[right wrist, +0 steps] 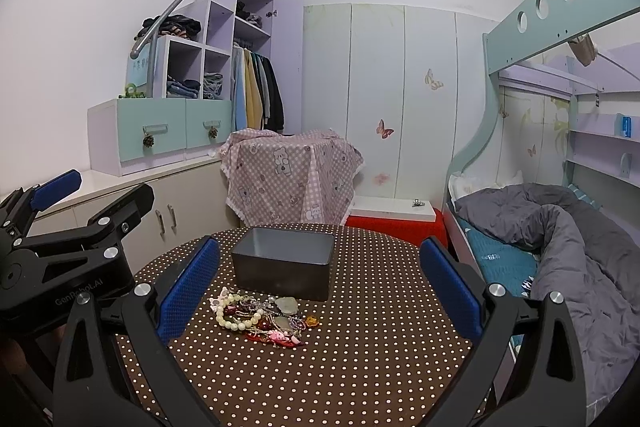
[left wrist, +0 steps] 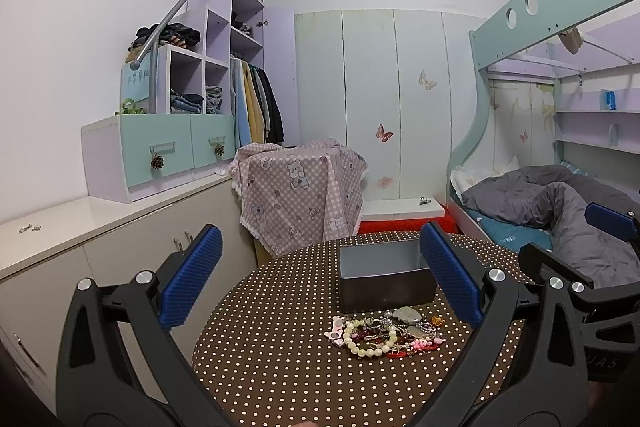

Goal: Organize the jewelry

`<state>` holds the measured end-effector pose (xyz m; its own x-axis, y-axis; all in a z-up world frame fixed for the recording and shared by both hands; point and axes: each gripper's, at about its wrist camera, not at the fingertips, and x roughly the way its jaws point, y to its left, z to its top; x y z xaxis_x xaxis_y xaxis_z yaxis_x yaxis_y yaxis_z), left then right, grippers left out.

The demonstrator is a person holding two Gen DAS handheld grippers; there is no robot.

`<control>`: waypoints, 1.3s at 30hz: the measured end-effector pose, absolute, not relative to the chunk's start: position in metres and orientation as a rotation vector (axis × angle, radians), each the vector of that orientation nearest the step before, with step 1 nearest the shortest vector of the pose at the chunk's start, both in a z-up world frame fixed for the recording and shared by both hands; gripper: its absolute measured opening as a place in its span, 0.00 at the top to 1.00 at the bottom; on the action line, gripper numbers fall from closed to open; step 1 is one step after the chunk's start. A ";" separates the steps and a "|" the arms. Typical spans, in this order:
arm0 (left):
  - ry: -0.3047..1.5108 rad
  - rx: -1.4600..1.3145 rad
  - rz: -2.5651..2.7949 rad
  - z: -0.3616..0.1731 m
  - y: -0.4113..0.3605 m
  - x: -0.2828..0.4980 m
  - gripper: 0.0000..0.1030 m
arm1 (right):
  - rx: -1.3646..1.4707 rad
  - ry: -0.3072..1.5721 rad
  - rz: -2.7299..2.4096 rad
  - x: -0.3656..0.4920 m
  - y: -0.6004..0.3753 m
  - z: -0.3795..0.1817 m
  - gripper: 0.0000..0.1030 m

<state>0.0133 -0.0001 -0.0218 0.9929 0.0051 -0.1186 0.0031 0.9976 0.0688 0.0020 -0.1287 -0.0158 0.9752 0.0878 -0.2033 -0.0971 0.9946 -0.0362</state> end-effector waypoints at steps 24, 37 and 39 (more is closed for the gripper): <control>0.558 0.057 -0.097 -0.096 0.015 0.108 0.06 | -0.019 0.474 0.038 0.065 -0.153 -0.078 0.07; 0.749 -0.001 -0.181 -0.129 0.019 0.144 0.35 | 0.024 0.615 0.047 0.091 -0.166 -0.098 0.07; 0.760 -0.008 -0.185 -0.128 0.019 0.149 0.47 | 0.022 0.624 0.052 0.093 -0.165 -0.098 0.07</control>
